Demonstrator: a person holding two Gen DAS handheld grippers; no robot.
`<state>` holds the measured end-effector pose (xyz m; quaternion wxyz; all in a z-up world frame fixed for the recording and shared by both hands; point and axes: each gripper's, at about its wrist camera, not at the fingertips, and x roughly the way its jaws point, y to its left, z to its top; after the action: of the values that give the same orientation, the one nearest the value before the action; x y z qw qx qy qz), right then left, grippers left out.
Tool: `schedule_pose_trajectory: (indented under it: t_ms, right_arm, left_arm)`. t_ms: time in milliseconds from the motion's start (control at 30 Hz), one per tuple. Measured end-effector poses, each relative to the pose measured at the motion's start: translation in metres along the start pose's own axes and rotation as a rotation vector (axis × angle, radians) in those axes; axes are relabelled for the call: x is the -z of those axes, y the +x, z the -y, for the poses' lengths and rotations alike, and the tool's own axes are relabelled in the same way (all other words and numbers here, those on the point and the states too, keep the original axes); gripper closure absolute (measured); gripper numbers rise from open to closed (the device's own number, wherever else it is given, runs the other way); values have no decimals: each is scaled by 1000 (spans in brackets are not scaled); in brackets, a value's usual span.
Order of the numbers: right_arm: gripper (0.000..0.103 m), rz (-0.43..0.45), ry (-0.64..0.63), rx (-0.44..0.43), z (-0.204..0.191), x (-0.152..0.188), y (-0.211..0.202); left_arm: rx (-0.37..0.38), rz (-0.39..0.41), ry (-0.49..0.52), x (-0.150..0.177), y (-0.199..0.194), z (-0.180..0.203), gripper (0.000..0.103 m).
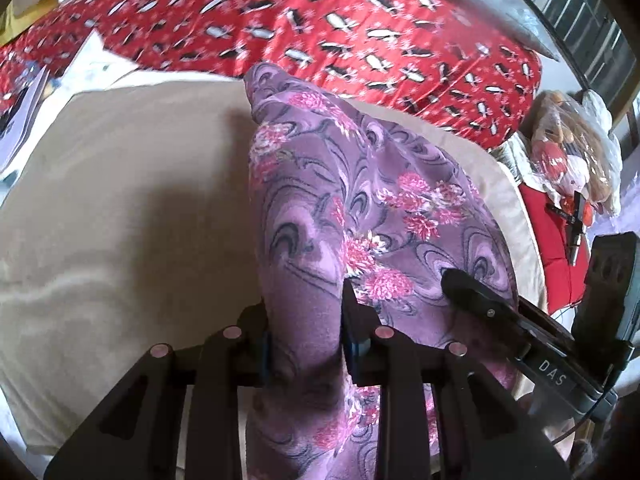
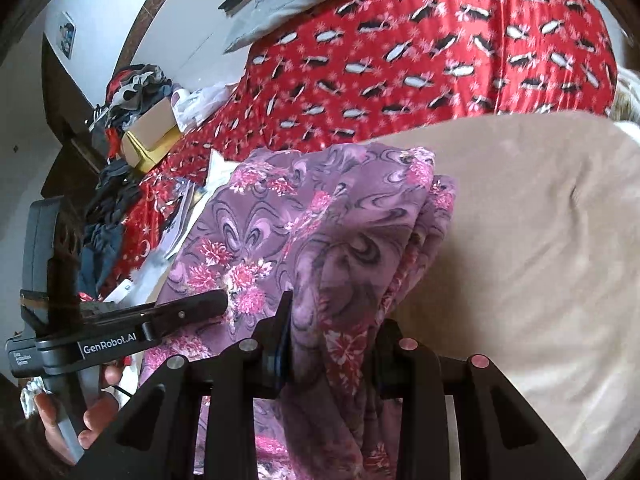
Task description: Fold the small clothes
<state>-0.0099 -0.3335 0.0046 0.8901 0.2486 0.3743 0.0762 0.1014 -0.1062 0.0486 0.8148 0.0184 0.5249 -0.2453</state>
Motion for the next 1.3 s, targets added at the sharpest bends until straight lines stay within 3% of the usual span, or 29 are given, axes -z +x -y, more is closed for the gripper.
schedule_pose_trajectory:
  t_ms: [133, 167, 200, 300, 367, 467, 567, 633, 700, 767, 800, 867, 967, 1067, 1133, 1200, 1233, 1267, 1300]
  right_arm:
    - [68, -73, 46, 21, 6, 29, 31]
    - [65, -136, 67, 55, 14, 40, 47]
    - [56, -171, 85, 85, 22, 47, 57]
    - [51, -134, 197, 40, 42, 47, 49]
    - [48, -67, 220, 84, 47, 33, 33]
    - [48, 68, 149, 81, 35, 7, 16]
    - [53, 76, 26, 73, 14, -8, 27]
    - [57, 54, -29, 85, 10, -14, 45]
    - [64, 26, -12, 132, 27, -18, 67]
    - [67, -39, 41, 186, 45, -18, 90]
    - [67, -50, 81, 158, 58, -17, 96]
    - [67, -29, 126, 156, 68, -23, 86]
    - [62, -29, 138, 154, 67, -25, 62]
    - [62, 9, 65, 13, 47, -9, 22]
    - [58, 5, 21, -22, 34, 8, 13]
    - [52, -53, -19, 36, 29, 26, 27]
    - [52, -145, -37, 95, 31, 38, 47]
    - [48, -173, -19, 105, 37, 44, 56]
    - [47, -133, 29, 89, 41, 44, 51]
  left_arm:
    - [-39, -111, -49, 21, 40, -30, 71]
    - [-40, -142, -66, 24, 51, -38, 64]
    - [11, -143, -100, 27, 55, -50, 62]
    - [95, -127, -165, 18, 45, -64, 63]
    - [95, -68, -148, 6, 35, -61, 63]
    - [86, 9, -86, -23, 29, -42, 62]
    - [57, 7, -39, -43, 48, -28, 61]
    - [-10, -10, -21, -55, 75, -24, 61]
    - [-55, -39, -13, -62, 104, -25, 58]
    - [-74, -42, -26, -66, 116, -31, 38]
    - [-80, -45, -38, -68, 117, -34, 33]
    - [-15, -85, -111, -73, 116, -48, 34]
    - [46, -55, -137, -57, 81, -60, 35]
    - [66, 8, -67, -30, 44, -52, 35]
    - [52, 3, -23, -4, 42, -47, 34]
    - [-6, -81, -4, 15, 64, -44, 34]
    - [-8, -112, -8, 21, 70, -46, 33]
    - [7, -124, -28, 26, 69, -49, 33]
    - [21, -123, -52, 30, 62, -51, 34]
